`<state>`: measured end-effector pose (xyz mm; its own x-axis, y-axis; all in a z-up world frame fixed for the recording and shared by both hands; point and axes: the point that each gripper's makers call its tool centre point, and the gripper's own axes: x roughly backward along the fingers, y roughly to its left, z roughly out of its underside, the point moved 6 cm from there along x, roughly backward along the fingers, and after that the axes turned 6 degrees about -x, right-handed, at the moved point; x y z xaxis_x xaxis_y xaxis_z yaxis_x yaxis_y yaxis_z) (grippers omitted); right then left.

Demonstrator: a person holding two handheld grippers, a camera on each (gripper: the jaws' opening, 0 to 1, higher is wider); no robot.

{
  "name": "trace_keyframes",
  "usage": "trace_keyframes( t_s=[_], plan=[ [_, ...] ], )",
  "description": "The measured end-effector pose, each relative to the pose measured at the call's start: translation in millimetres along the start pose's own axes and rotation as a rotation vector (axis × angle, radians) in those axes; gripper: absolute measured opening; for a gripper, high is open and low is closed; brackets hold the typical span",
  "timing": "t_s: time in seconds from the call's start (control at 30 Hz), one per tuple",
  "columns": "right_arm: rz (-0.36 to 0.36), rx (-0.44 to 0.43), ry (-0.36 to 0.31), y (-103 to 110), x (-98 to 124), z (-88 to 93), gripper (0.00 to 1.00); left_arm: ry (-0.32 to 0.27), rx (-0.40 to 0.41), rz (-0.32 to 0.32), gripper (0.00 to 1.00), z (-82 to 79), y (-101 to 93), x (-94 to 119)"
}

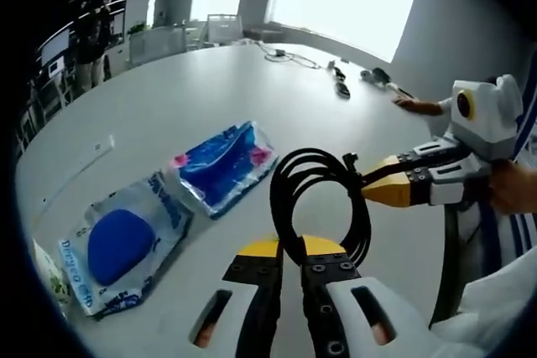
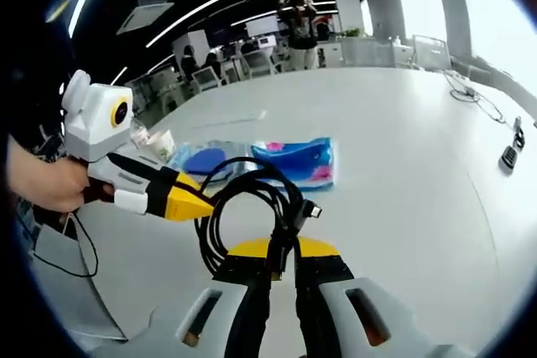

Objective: Arrange the tabletop items into an orderly group along one side of the table until the central work area is clear of visible clutter.

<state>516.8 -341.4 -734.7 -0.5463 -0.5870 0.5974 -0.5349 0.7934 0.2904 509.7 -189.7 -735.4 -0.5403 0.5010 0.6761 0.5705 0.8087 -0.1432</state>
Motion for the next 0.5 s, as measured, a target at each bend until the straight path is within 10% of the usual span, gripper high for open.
trace_keyframes(
  t_s=[0.5],
  plan=[
    [0.003,0.028,0.070,-19,-23,6.8,0.06,0.078,-0.013,-0.008,0.04,4.4,5.8,-24]
  ],
)
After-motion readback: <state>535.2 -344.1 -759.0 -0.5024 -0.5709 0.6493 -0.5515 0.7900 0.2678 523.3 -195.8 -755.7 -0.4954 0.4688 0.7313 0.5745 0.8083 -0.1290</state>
